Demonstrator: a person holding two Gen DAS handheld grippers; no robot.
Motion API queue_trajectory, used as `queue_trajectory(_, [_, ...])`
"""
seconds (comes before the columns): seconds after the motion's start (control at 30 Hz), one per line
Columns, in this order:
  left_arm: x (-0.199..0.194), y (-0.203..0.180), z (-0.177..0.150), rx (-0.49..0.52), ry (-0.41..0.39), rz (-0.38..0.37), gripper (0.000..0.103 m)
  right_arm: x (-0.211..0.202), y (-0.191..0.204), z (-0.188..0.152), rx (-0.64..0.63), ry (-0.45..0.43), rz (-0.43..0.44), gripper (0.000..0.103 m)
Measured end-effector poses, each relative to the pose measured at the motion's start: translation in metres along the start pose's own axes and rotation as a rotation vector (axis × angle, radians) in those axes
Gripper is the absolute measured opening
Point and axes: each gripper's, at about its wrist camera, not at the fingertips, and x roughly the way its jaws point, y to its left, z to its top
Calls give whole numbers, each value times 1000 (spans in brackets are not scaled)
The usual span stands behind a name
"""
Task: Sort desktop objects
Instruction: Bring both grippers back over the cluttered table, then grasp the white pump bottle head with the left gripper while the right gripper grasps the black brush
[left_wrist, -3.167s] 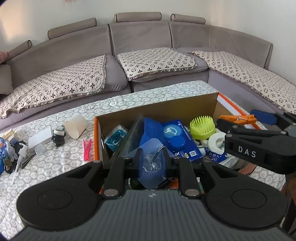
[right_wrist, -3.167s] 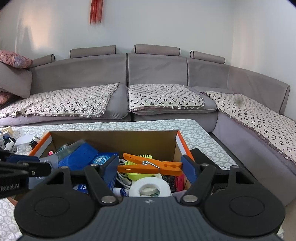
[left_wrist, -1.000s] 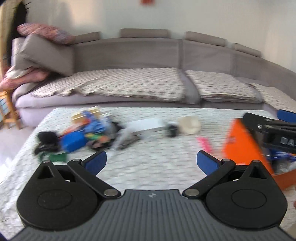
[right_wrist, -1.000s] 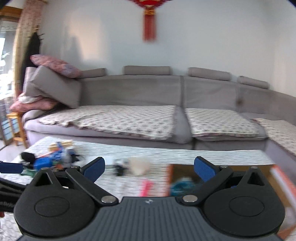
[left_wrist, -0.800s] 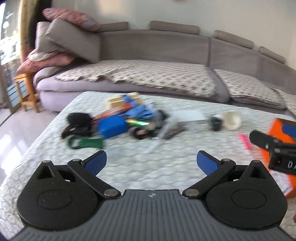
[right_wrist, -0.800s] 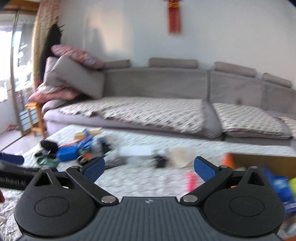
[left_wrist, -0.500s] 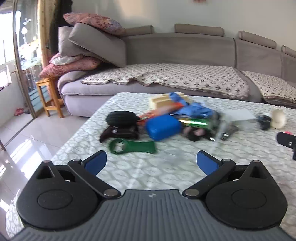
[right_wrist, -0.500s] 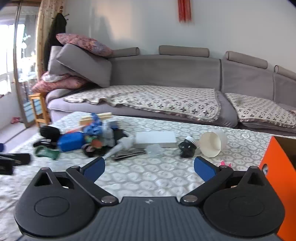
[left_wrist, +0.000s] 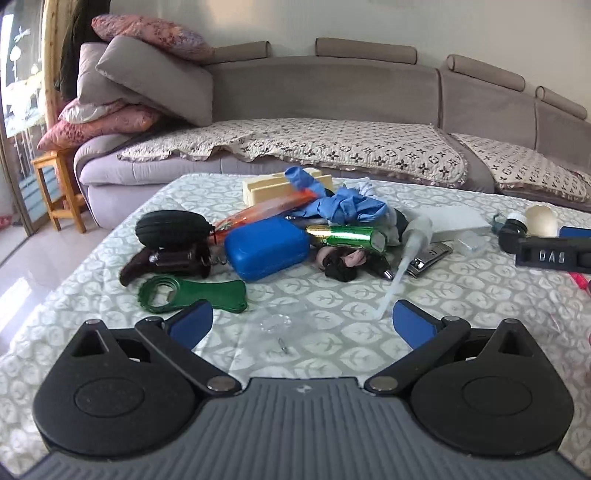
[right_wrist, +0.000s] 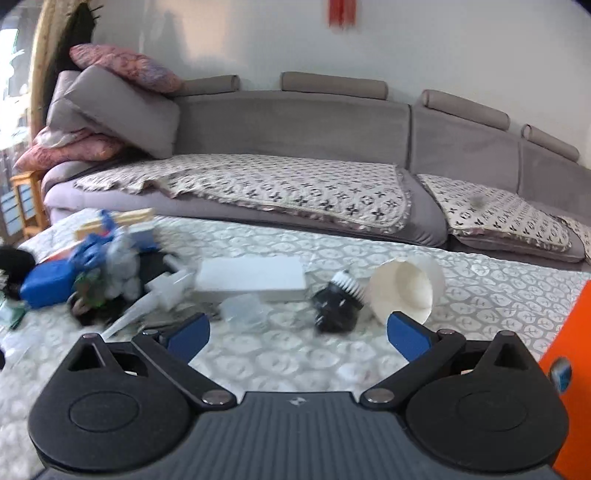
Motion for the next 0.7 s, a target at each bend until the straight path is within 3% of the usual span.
queue_trajectory(0.13, [15,15,-5,-27,0,8,103,16,-8,4,13,12,-22,102])
queue_trajectory(0.27, [27,16,-12,-59,18,-30,103,24,-17,-4,28,32,-15,102])
queue_trajectory(0.53, [29,-25,-6,-9,-3,-143,89,29,-24,-2,38,49,32,102])
queue_trajectory(0.67, [40,-42,1,56,-31,-157,83,34,-23,0,33,66,50,102])
queue_trajectory(0.7, [43,-43,2,57,-24,-158,77,35,-23,0,29,70,55,102])
